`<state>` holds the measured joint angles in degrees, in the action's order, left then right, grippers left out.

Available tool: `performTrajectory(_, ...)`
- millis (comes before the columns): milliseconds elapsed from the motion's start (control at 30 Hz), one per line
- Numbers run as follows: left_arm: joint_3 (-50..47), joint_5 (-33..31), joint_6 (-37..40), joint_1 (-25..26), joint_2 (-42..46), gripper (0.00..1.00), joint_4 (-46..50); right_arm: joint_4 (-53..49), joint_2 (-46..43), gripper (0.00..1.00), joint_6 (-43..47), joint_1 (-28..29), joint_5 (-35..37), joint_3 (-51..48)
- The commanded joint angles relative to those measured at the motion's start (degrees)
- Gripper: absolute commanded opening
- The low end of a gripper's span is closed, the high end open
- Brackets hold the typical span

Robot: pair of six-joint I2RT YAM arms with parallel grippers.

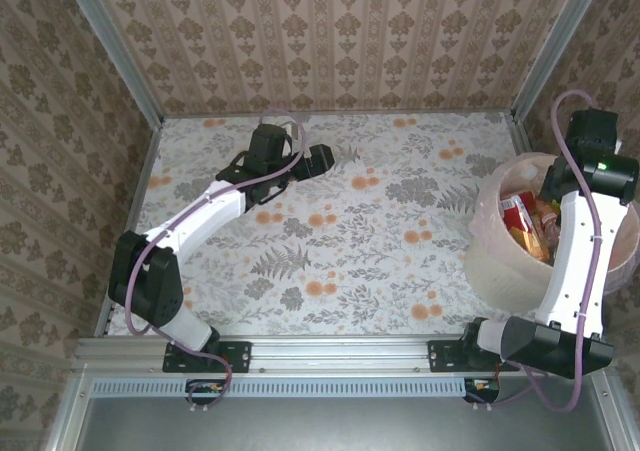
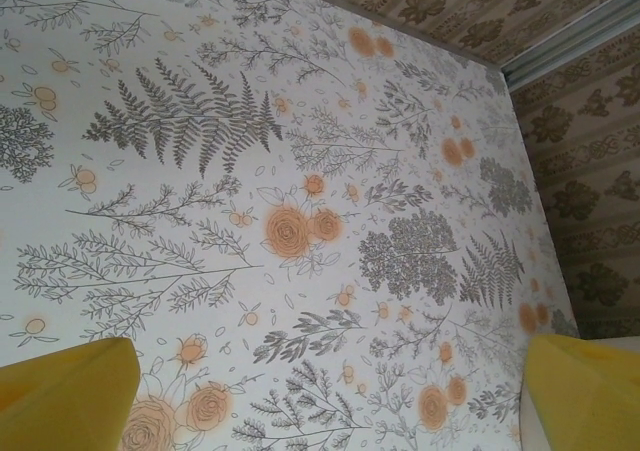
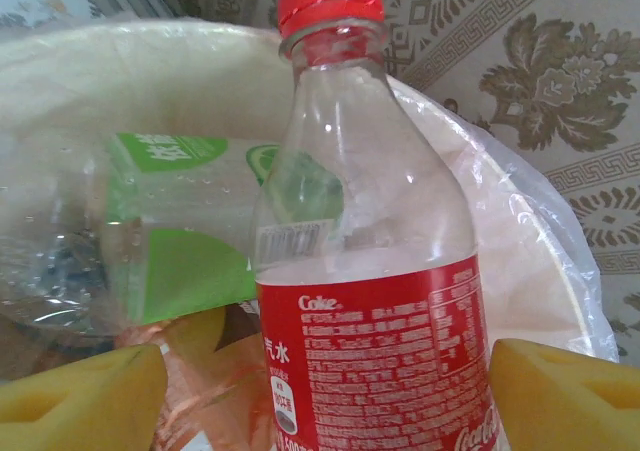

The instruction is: Put the plastic bottles in the bin

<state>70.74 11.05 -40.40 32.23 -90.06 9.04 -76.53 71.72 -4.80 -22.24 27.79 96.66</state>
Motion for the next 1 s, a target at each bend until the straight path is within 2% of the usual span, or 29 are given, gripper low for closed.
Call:
performTrajectory(0, 1.8, -0.9, 2.1, 0.0, -0.5, 1.0, 1.3, -0.4, -0.2, 0.79, -3.3, -0.3, -0.8, 1.8)
performTrajectory(200, 2.2, -0.8, 3.3, 0.0, -0.8, 1.0, 1.9, -5.2, 0.9, 0.64, -7.2, -0.3, 5.6, -2.7)
performTrajectory(367, 3.5, 0.0, 4.3, 0.0, -2.0, 1.0, 2.9, -3.4, -3.0, 0.55, -8.5, -0.3, 4.2, -10.4)
performTrajectory(567, 3.4, 0.3, 4.8, -0.1, -2.5, 1.0, 3.4, -3.1, -3.3, 0.48, -9.1, 0.2, 1.7, -15.9)
performTrajectory(733, 2.3, -0.4, 5.2, -0.1, -1.5, 1.0, 3.3, -3.5, -3.0, 0.48, -9.6, 1.1, 2.3, -16.6)
performTrajectory(967, 0.8, -2.7, 6.2, -0.7, 1.3, 1.0, 3.1, -1.0, -5.9, 0.48, -7.9, 1.6, -2.7, -8.9)
